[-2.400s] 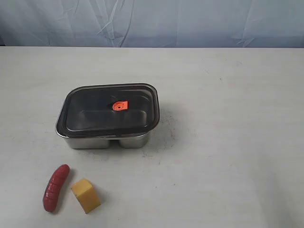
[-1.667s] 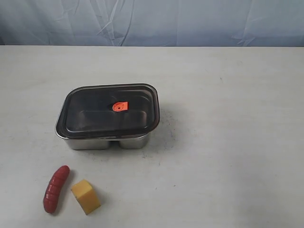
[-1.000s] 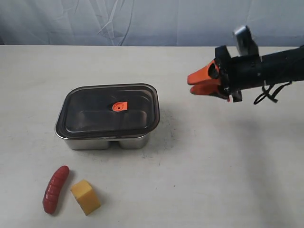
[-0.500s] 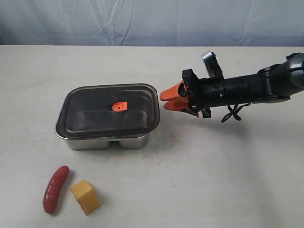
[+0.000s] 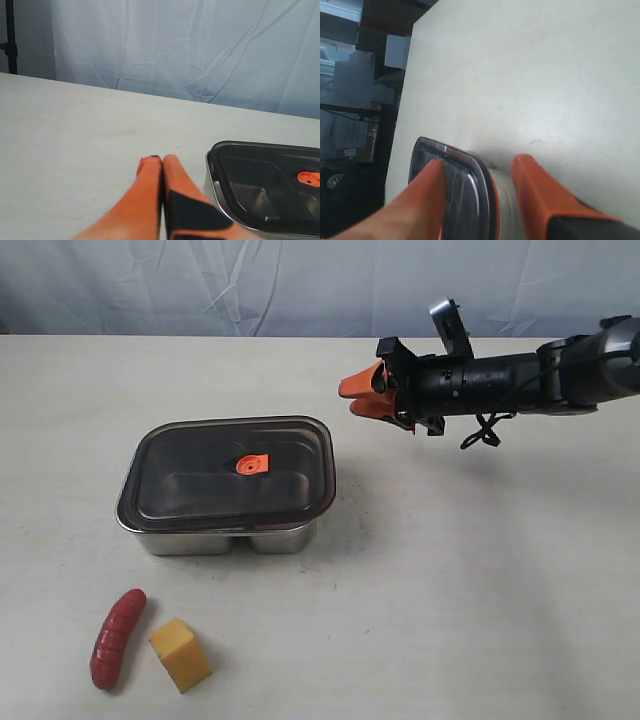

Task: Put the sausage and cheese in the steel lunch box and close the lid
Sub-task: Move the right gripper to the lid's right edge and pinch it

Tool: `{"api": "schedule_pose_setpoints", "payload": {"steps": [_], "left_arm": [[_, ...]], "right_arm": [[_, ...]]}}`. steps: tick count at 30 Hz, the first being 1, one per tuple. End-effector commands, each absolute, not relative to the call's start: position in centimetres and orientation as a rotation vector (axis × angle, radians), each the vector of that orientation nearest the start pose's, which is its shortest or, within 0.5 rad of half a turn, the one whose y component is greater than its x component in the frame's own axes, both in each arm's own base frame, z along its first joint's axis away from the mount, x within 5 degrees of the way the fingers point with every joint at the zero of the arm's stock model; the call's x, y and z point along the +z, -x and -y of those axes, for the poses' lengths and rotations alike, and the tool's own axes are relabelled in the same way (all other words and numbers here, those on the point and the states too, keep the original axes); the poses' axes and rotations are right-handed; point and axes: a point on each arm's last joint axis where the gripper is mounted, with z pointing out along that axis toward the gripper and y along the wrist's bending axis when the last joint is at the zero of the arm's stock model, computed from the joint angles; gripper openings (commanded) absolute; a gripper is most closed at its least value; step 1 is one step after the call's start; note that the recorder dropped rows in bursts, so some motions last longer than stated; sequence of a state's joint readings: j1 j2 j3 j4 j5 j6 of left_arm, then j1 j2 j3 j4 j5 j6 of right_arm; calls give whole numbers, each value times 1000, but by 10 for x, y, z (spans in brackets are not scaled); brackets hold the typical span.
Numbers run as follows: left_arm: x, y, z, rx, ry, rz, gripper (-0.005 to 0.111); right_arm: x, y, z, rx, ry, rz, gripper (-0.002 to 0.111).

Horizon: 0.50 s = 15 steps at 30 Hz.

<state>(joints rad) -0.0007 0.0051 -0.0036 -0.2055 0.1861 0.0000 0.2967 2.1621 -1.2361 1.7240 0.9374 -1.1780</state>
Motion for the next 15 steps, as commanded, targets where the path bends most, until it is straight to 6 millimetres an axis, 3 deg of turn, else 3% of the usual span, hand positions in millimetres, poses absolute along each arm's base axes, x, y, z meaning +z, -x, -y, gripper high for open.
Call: {"api": "schedule_pose_setpoints", "payload": {"steps": [1, 8, 15], "left_arm": [[197, -56, 4, -185, 136, -1659, 0], [197, -56, 4, -185, 136, -1659, 0], [197, -56, 4, -185, 136, -1659, 0]], "right_arm": [[125, -382, -204, 1514, 193, -2342, 44], [102, -384, -212, 1518, 180, -2393, 44], [101, -381, -214, 1591, 207, -2386, 44]]}}
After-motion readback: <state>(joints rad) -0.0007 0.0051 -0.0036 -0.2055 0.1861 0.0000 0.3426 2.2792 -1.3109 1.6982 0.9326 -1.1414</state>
